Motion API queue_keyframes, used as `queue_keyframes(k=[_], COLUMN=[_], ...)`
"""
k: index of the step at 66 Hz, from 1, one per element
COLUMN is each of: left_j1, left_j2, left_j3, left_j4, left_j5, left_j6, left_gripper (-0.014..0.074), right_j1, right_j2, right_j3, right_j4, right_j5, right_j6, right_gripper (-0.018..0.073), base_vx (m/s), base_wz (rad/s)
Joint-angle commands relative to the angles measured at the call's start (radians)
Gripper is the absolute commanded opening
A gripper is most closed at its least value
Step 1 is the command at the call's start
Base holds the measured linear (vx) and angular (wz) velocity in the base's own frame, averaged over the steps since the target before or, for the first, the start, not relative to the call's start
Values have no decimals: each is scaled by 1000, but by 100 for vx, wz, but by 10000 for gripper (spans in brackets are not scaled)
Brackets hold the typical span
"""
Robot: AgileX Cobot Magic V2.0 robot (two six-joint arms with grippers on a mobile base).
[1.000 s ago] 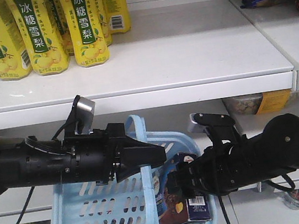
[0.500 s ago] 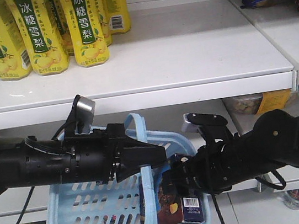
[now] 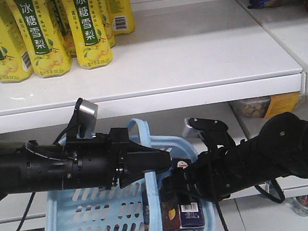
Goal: Left arm holds basket, right arm returns cookies
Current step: 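Lower the right gripper into the basket toward the Chocofello box, then close the right gripper on the Chocofello box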
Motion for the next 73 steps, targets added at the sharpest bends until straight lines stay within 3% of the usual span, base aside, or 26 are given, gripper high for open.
queue_keyframes(k=[1, 38, 63, 73], left_j1=[2, 2, 2, 2], left_j2=[-41, -41, -41, -41], left_j3=[-27, -27, -27, -27], left_j4=[-120, -120, -120, -120], left_j5=[25, 25, 25, 25], left_j6=[5, 5, 5, 5], left_gripper=[-3, -3, -3, -3], right_j1=[0, -2, -4, -4], right_j2=[-29, 98, 96, 73], right_j3=[-23, -23, -23, -21], right_j4=[28, 25, 28, 28], right_j5=[-36, -136, -141, -136], right_j6=[-21, -53, -50, -50], right_gripper=[441, 342, 166, 141], base_vx=[0, 0, 0, 0], base_wz=[0, 0, 0, 0])
